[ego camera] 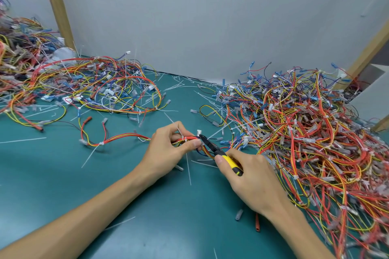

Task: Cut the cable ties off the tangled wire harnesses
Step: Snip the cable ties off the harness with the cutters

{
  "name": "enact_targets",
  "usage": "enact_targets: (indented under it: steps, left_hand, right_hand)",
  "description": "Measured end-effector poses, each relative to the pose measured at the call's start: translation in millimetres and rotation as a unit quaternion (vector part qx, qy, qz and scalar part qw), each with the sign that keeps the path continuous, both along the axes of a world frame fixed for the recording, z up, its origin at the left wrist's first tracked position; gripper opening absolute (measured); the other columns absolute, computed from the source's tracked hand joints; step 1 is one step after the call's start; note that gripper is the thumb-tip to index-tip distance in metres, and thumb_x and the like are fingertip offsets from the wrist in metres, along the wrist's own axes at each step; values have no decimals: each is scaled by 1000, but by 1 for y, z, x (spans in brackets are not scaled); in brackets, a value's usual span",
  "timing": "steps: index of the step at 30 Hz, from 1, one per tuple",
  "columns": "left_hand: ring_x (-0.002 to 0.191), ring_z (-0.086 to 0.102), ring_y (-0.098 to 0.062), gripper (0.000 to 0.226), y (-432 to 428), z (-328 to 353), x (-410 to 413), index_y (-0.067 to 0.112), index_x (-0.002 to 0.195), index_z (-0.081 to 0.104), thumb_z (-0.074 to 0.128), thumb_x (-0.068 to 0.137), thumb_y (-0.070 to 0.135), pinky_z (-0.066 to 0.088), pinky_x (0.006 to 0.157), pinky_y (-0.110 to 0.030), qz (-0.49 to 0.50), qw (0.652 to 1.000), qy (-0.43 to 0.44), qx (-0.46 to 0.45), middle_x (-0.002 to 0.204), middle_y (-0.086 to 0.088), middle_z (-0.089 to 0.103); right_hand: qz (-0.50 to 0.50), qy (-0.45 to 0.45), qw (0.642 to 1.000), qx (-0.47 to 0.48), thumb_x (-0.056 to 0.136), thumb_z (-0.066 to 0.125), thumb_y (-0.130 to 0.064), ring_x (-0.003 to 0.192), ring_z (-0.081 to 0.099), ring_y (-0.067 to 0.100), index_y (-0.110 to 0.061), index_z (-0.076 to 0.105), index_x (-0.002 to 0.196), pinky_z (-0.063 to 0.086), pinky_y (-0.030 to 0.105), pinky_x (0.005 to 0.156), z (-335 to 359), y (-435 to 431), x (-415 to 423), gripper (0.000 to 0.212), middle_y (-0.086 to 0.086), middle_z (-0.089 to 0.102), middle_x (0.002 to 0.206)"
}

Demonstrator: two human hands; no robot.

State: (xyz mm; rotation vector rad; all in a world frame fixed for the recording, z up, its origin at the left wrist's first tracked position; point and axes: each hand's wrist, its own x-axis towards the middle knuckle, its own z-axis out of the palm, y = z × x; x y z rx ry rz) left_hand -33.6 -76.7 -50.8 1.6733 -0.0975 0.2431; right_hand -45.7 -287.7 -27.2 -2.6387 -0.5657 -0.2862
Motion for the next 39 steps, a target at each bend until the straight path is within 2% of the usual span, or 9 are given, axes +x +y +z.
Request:
enact_targets:
  steps: [5, 9, 13, 19, 23, 27, 32, 39]
  left_hand:
    - [81, 74, -21, 23, 0, 0, 1, 10, 76, 56, 78, 81, 16, 54, 84, -37, 10, 1000, 5, 2, 76, -1, 76]
    - [80, 74, -20, 23, 0, -1, 2, 10, 76, 56, 78, 81, 15, 54, 83, -38, 15, 1000, 1, 6, 76, -1, 76]
    - [80, 74, -19, 22, 0, -1, 2, 10, 77, 57, 77, 81, 16, 54, 82, -36, 25, 1000, -2, -1, 76, 0, 76]
    - [79, 74, -18, 23, 1, -3, 2, 13, 75, 58, 79, 80, 19, 54, 79, -34, 28, 1000, -3, 7, 76, 1, 76]
    - [79, 74, -20, 24, 2, -4, 3, 14, 75, 57, 80, 79, 20, 54, 83, -40, 29, 999, -3, 13, 76, 2, 76]
    - [80, 74, -20, 23, 2, -3, 2, 15, 75, 57, 80, 80, 19, 55, 87, -46, 26, 1000, -3, 13, 77, 1, 76]
    - [81, 74, -20, 23, 1, -3, 1, 14, 76, 57, 79, 80, 19, 54, 88, -49, 29, 999, -3, 18, 77, 2, 76]
    - [80, 73, -18, 22, 1, -2, 1, 12, 77, 57, 77, 82, 17, 55, 86, -44, 22, 999, -7, 27, 77, 3, 76]
  right_hand:
    - [17, 12, 999, 26, 88, 41, -67, 60, 46, 15, -29, 49, 75, 40, 35, 57, -1, 0, 1, 42, -6, 46, 57]
    - [29, 11, 999, 27, 86, 40, -68, 60, 47, 13, -33, 47, 73, 39, 32, 57, 1, -2, 1, 39, -9, 47, 59]
    - [36, 11, 999, 30, 84, 39, -70, 61, 46, 15, -30, 49, 73, 38, 32, 58, 2, -3, 2, 43, -5, 46, 58]
    - [16, 1, 1000, 8, 84, 32, -76, 60, 45, 17, -21, 59, 76, 35, 28, 56, 2, -8, 6, 61, 2, 46, 57]
    - [0, -17, 1000, -19, 82, 29, -77, 57, 44, 15, -26, 61, 76, 33, 27, 54, 2, -7, 9, 61, 0, 45, 52]
    - [-4, -20, 999, -31, 82, 24, -77, 59, 45, 19, -26, 64, 78, 38, 34, 57, 3, -6, 9, 65, 2, 48, 54]
    - [5, -11, 999, -32, 86, 26, -77, 59, 45, 20, -24, 63, 76, 37, 35, 58, 4, -6, 7, 66, 2, 46, 53]
    - [12, 8, 1000, -15, 86, 30, -74, 60, 44, 21, -20, 58, 73, 38, 35, 60, 5, -6, 5, 63, 4, 45, 55]
